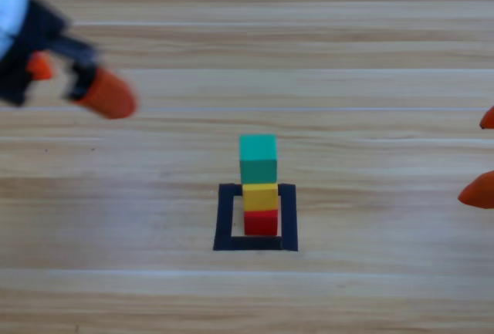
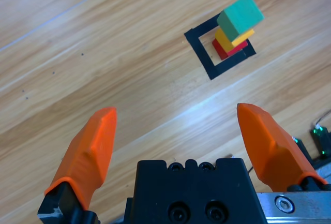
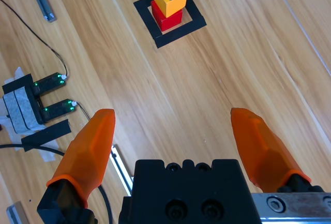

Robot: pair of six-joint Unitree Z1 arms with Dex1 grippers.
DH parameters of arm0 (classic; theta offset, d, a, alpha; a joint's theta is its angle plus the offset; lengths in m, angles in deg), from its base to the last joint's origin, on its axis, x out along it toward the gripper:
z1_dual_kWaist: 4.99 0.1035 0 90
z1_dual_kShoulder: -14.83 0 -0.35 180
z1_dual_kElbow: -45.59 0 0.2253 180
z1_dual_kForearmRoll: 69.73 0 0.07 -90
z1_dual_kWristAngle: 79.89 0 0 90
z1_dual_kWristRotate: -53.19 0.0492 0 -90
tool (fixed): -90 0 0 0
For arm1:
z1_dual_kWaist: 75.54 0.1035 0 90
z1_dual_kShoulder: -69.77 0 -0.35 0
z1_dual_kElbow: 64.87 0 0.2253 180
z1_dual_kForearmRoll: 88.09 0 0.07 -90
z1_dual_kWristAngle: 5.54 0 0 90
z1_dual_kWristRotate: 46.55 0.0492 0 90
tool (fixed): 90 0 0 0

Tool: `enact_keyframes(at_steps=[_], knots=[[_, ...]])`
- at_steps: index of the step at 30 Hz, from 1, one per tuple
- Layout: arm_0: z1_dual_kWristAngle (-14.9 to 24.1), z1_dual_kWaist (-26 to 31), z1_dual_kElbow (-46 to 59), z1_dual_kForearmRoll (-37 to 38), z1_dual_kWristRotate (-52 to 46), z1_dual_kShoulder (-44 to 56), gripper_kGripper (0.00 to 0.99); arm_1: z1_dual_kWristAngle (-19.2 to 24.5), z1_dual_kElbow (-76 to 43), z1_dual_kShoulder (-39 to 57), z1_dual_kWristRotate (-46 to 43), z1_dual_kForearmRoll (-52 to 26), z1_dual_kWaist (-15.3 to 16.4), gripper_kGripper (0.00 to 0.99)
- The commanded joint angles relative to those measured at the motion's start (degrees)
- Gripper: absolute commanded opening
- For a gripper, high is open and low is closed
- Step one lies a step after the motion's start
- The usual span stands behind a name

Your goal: Stack the blocks in the rectangular block: red at the bottom, yellow in the middle, green on top

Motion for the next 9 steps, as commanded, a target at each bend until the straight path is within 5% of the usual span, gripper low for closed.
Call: enact_keyframes(at_steps=[1,9], knots=[[-0.5,-1.1,3.3,1.6,2.1,5.7,0.990,-1.1,-1.1,-3.4,-0.5,-0.1,-1.6,0.982],[-0.5,-1.1,7.0,2.9,1.9,7.3,0.990,-1.1,-1.0,-3.7,-0.5,-0.1,-1.6,0.982]])
